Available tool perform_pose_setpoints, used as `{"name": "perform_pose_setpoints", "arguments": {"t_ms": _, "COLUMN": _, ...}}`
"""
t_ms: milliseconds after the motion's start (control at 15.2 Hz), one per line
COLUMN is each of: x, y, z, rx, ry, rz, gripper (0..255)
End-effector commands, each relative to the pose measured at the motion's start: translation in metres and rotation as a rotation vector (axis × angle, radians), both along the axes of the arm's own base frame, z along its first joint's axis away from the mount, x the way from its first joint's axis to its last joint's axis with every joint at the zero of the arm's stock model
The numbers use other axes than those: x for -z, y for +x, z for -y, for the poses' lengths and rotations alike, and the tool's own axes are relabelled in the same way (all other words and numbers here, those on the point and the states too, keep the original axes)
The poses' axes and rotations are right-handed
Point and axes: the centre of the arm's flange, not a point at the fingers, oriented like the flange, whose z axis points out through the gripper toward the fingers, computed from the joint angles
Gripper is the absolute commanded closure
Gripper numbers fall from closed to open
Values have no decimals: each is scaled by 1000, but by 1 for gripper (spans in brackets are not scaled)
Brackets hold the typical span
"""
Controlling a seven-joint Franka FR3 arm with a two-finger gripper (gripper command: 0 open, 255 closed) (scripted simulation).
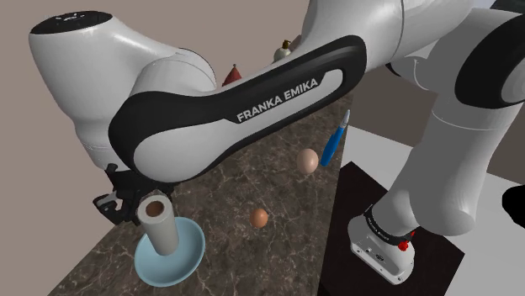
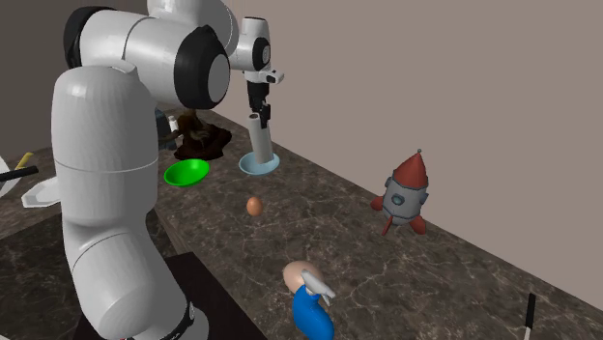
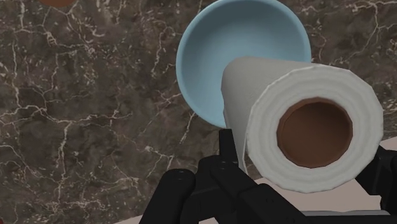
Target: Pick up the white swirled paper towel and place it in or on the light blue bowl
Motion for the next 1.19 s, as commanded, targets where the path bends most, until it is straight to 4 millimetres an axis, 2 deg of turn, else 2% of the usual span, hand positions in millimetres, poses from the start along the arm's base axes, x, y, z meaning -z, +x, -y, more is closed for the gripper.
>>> {"name": "perform_pose_setpoints", "arguments": {"t_ms": 0, "x": 0, "y": 0, "z": 0, "rx": 0, "ry": 0, "rz": 0, "gripper": 255}}
{"name": "perform_pose_setpoints", "arguments": {"t_ms": 198, "x": 0, "y": 0, "z": 0, "rx": 0, "ry": 0, "rz": 0, "gripper": 255}}
{"name": "perform_pose_setpoints", "arguments": {"t_ms": 264, "x": 0, "y": 0, "z": 0, "rx": 0, "ry": 0, "rz": 0, "gripper": 0}}
{"name": "perform_pose_setpoints", "arguments": {"t_ms": 594, "x": 0, "y": 0, "z": 0, "rx": 0, "ry": 0, "rz": 0, "gripper": 0}}
{"name": "perform_pose_setpoints", "arguments": {"t_ms": 858, "x": -50, "y": 3, "z": 2, "rx": 0, "ry": 0, "rz": 0, "gripper": 0}}
{"name": "perform_pose_setpoints", "arguments": {"t_ms": 1122, "x": -50, "y": 3, "z": 2, "rx": 0, "ry": 0, "rz": 0, "gripper": 0}}
